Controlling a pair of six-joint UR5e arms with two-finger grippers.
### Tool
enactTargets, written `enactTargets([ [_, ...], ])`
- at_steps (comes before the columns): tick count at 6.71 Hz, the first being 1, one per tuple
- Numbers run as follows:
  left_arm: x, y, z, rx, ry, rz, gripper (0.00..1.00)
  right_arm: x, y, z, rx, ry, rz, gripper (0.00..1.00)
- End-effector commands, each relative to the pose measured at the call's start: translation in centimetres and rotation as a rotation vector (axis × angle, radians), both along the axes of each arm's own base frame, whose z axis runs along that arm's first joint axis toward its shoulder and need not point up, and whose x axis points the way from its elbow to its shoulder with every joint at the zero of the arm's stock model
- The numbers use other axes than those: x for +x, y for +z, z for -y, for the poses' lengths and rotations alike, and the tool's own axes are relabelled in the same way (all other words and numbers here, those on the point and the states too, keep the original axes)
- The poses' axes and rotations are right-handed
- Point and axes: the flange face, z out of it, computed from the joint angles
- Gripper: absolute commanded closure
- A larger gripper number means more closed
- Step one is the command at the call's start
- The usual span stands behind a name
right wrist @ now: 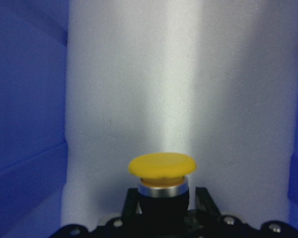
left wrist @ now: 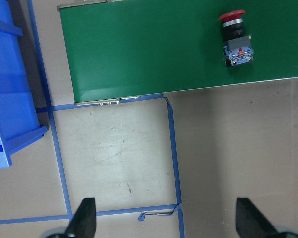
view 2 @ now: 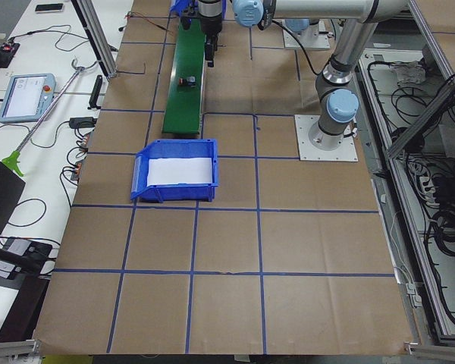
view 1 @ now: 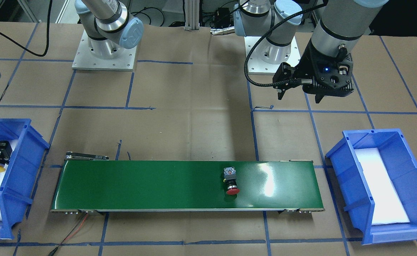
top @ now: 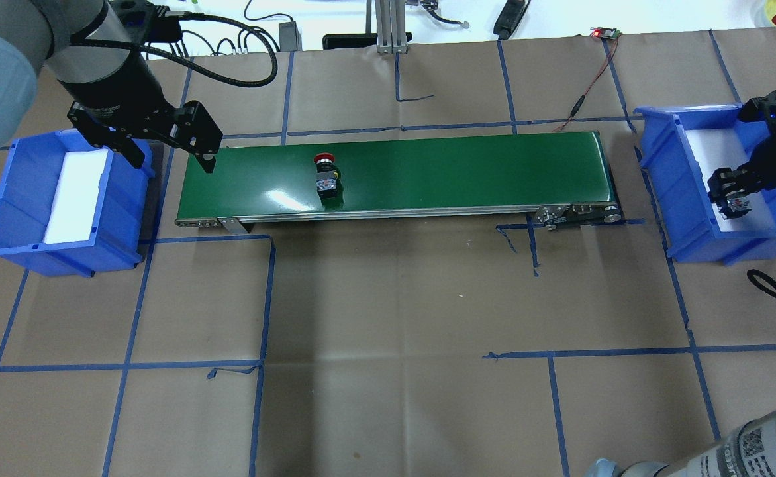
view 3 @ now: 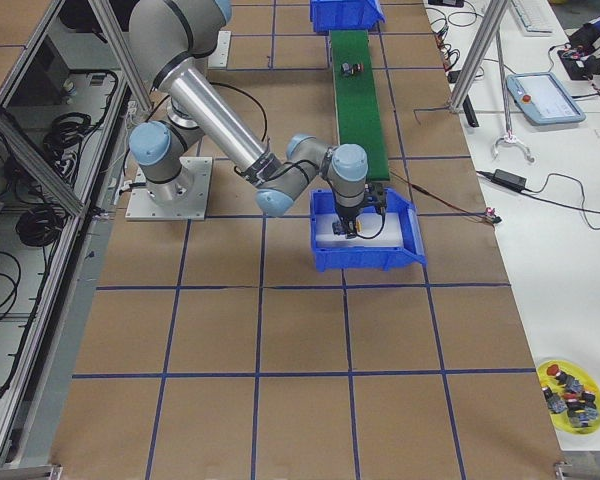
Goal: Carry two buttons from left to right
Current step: 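Lower the yellow button into the right blue bin and release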
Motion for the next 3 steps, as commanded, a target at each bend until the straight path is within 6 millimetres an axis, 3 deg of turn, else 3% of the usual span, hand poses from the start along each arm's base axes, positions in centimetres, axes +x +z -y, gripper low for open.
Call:
enactTargets([
  [1,0.0,-0.1,0.0,0.001,0.030,-0.002,0.00,0.0,-0.9,0.0,0.008,-0.001,0.015,0.45],
  [2,0.0,-0.2,0.0,0.003,0.030,-0.002,0.00,-0.2,-0.3,0.4,-0.039,0.001,-0.011,0.01],
  [3,-0.1,-0.2,0.0,0.004,0.032,-0.005,0.00,-0.3,0.1,0.5,-0.052,0.001,-0.020,0.00],
])
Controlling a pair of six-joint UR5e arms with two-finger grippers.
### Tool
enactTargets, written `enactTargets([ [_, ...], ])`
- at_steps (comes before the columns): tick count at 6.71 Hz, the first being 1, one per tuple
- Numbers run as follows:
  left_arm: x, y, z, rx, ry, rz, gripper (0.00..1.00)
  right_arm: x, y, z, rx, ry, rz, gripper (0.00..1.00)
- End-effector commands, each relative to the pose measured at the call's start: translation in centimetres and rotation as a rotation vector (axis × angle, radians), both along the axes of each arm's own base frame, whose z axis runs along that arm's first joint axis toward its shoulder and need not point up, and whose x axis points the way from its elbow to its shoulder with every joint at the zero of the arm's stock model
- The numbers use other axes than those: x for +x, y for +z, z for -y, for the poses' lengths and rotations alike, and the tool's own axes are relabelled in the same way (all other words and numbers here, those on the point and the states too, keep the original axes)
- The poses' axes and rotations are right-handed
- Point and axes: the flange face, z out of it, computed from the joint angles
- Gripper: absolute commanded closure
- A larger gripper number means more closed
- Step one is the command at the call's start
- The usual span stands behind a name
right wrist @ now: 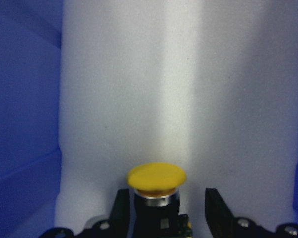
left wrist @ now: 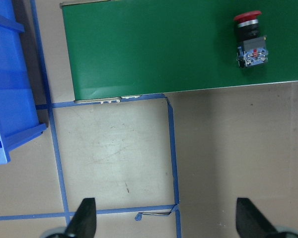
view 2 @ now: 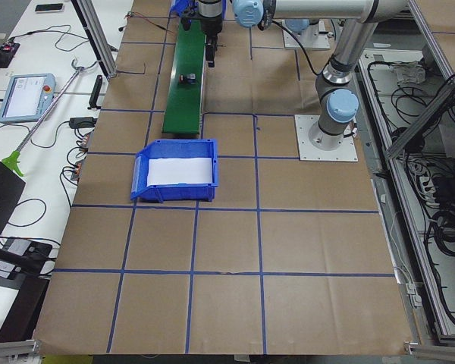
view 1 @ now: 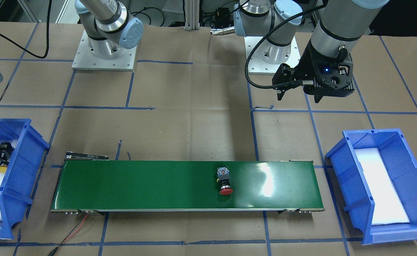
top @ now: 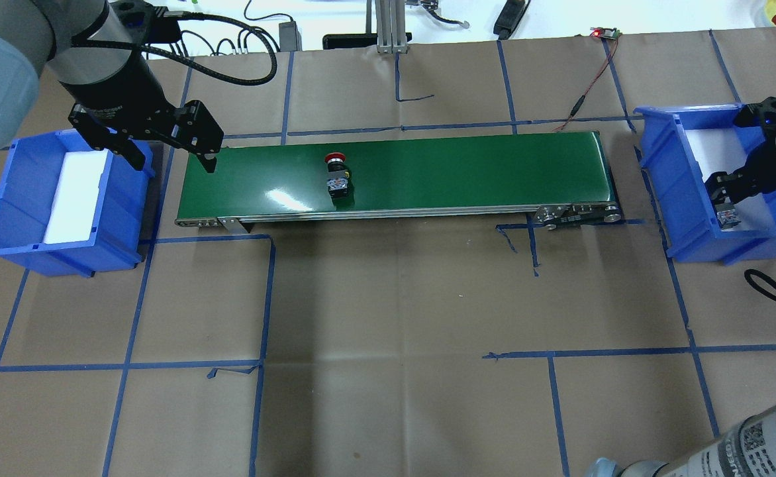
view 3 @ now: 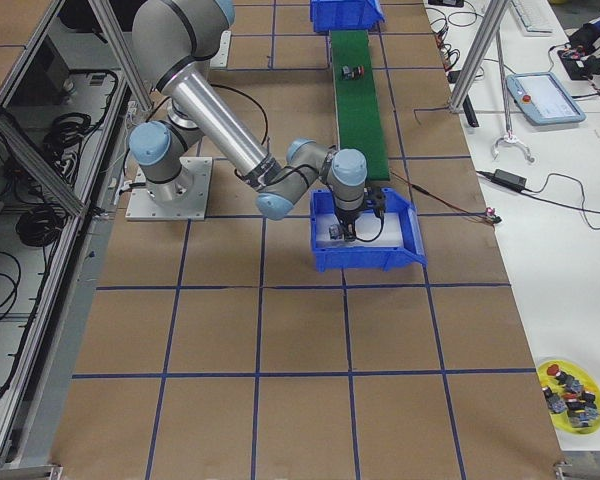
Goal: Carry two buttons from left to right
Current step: 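Lower the yellow button into the right blue bin and release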
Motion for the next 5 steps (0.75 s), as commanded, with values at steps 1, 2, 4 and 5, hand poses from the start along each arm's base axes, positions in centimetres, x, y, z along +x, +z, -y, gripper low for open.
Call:
enactTargets([
  [1,-0.1,-0.2,0.0,0.005,0.002,-0.006,0.00,-0.1,1.3,0.3,-0.034,-0.001,-0.022,0.00],
  [2,-0.1,-0.6,-0.1,0.014,0.000,-0.008,0.00,0.2,3.3,0.2,-0.065,-0.010,-0.037,0.00],
  [4,0.0,-0.8,-0.2,0.016,0.000,-0.008,0.00,1.9,11.4,-0.7,-0.170,-0.069,-0.091,0.00],
  [5,0.1,-0.8,-0.2,0.015,0.003,-0.009,0.00,5.0,14.3,-0.1,-0.215,-0.047,-0.114,0.00],
])
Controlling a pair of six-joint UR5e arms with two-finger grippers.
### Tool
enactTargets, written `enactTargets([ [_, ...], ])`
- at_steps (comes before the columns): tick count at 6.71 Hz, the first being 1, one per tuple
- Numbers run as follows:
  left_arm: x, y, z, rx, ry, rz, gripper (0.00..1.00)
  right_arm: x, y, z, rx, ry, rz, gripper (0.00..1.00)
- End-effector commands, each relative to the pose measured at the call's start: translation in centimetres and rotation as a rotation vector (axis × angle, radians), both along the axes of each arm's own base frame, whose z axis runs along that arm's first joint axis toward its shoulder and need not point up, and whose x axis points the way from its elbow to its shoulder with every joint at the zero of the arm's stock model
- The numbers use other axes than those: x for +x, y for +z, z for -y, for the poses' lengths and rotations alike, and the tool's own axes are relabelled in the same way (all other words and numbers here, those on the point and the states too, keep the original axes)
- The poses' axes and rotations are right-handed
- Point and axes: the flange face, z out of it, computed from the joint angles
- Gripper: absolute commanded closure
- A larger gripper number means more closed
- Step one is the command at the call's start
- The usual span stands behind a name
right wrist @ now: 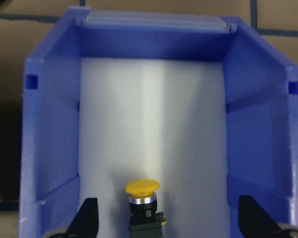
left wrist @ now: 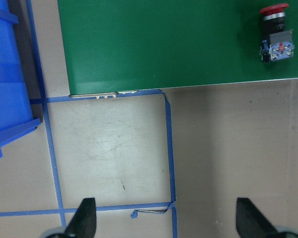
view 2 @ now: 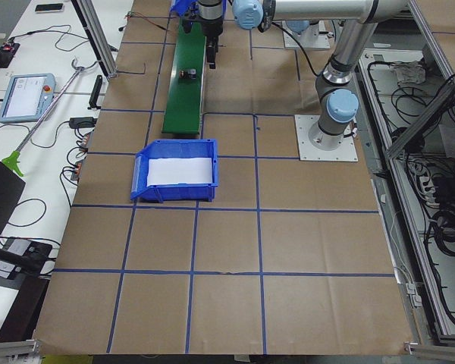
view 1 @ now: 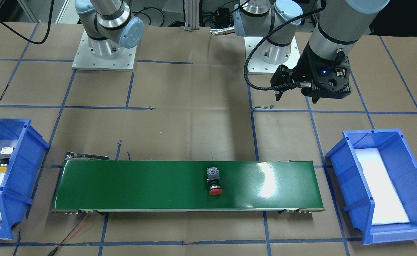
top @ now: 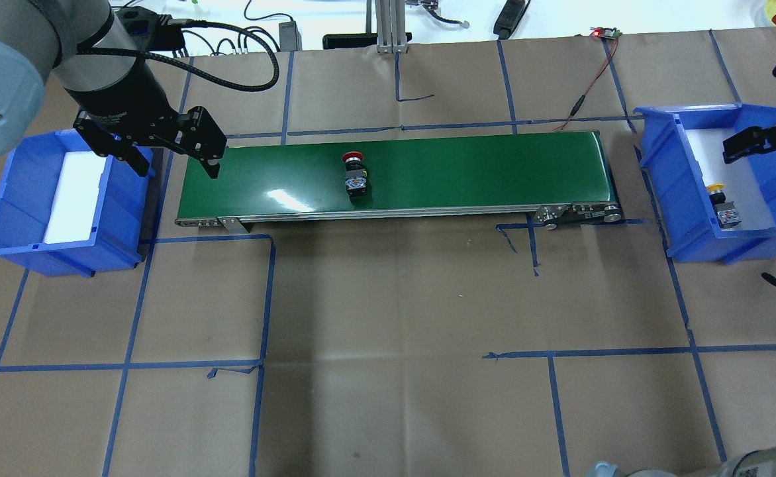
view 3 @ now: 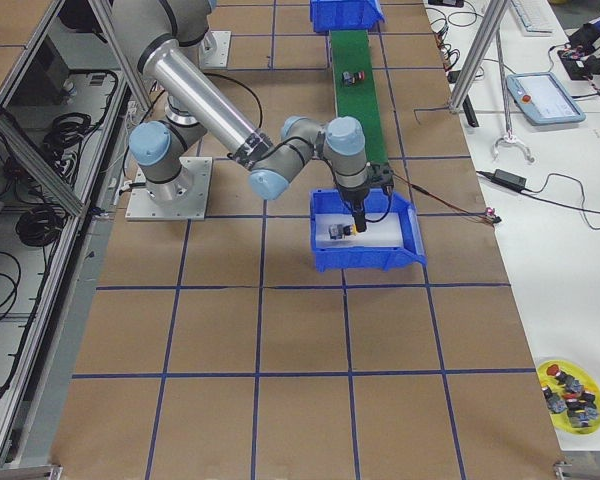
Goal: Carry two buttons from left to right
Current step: 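Lower the yellow button into the right blue bin and release, then move the right gripper back over the conveyor to the red button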
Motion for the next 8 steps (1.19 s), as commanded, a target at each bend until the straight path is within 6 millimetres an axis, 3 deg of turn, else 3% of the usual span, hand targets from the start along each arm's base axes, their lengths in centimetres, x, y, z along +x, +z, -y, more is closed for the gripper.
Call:
enactTargets([
  [1,0.0,0.0,0.0,-0.001,0.004,-0.001,0.00,5.0,6.3,0.2,-0.055,-0.036,0.002,0.00],
  [2,0.0,0.0,0.0,-0.001,0.003,-0.001,0.00,8.2,9.2,0.0,-0.003,-0.098,0.072,0.00],
  [3,0.0,0.0,0.0,-0.001,0.004,-0.001,0.00,12.5,10.4,0.1,0.079,-0.116,0.117,0.00],
  [6,0.0,0.0,0.0,-0.001,0.006,-0.001,0.00,24.2,11.0,-0.3,0.145,-0.041,0.047,0.00],
  [8,0.0,0.0,0.0,-0.001,0.006,-0.003,0.00,30.2,11.1,-1.3,0.136,-0.059,-0.035,0.00],
])
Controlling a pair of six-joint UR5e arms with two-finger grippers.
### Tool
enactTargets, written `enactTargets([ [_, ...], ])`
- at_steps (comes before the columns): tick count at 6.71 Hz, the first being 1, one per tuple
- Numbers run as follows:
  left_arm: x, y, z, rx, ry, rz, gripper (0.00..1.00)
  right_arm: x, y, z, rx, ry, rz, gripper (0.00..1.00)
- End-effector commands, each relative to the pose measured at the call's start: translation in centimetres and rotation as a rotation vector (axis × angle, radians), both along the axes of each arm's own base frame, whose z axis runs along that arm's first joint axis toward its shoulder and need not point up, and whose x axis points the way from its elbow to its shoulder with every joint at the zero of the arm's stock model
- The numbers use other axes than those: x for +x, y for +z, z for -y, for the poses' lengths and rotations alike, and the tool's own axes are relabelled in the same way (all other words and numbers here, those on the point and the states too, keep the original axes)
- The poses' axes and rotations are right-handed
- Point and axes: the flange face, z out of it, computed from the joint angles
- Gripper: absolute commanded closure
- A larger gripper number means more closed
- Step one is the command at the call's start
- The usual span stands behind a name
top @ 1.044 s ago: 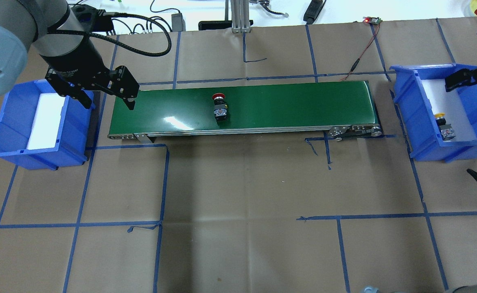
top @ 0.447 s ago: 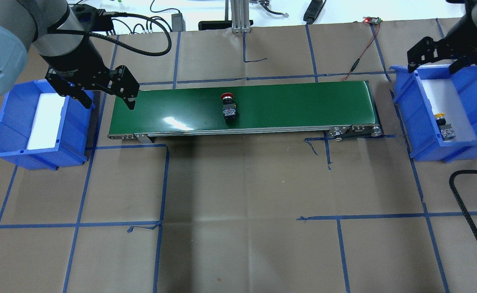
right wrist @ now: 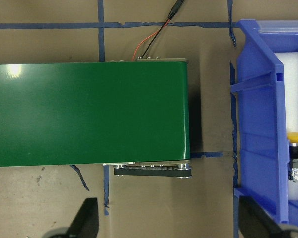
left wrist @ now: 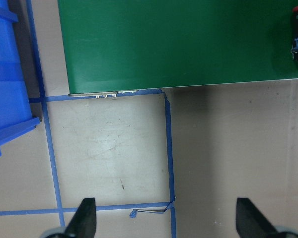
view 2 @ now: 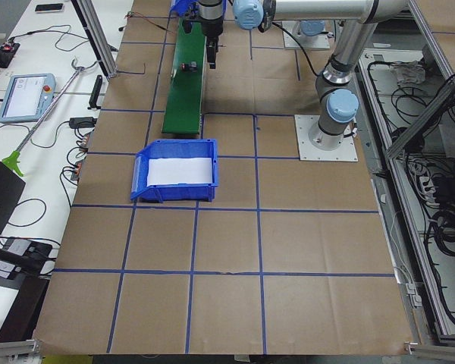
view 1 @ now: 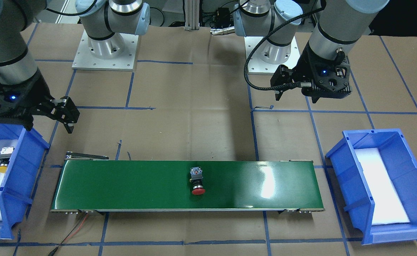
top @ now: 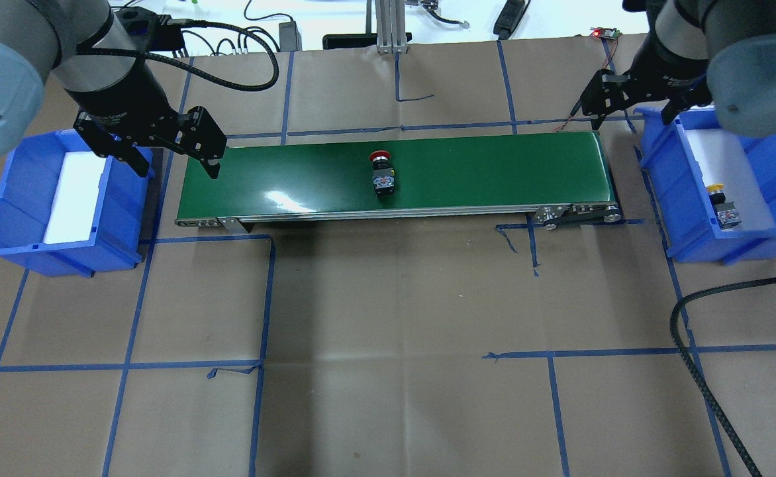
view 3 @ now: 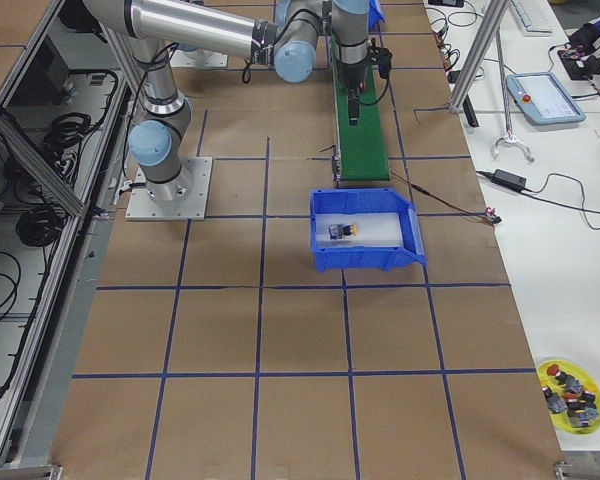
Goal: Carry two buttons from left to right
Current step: 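Move the right gripper back over the conveyor to the red button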
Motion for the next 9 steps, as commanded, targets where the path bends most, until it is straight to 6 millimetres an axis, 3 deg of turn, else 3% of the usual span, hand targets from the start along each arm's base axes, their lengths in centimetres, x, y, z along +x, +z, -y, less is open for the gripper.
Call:
enactTargets([
  [1,-0.1,0.0,0.0,0.000,0.002,-0.007,0.00,4.0,-0.4,-0.6,-0.002,-0.024,-0.022,0.00],
  [9,0.1,-0.1,0.1,0.001,0.013,-0.009,0.00,4.1,-1.7,0.1,0.020,-0.022,-0.018,0.00],
])
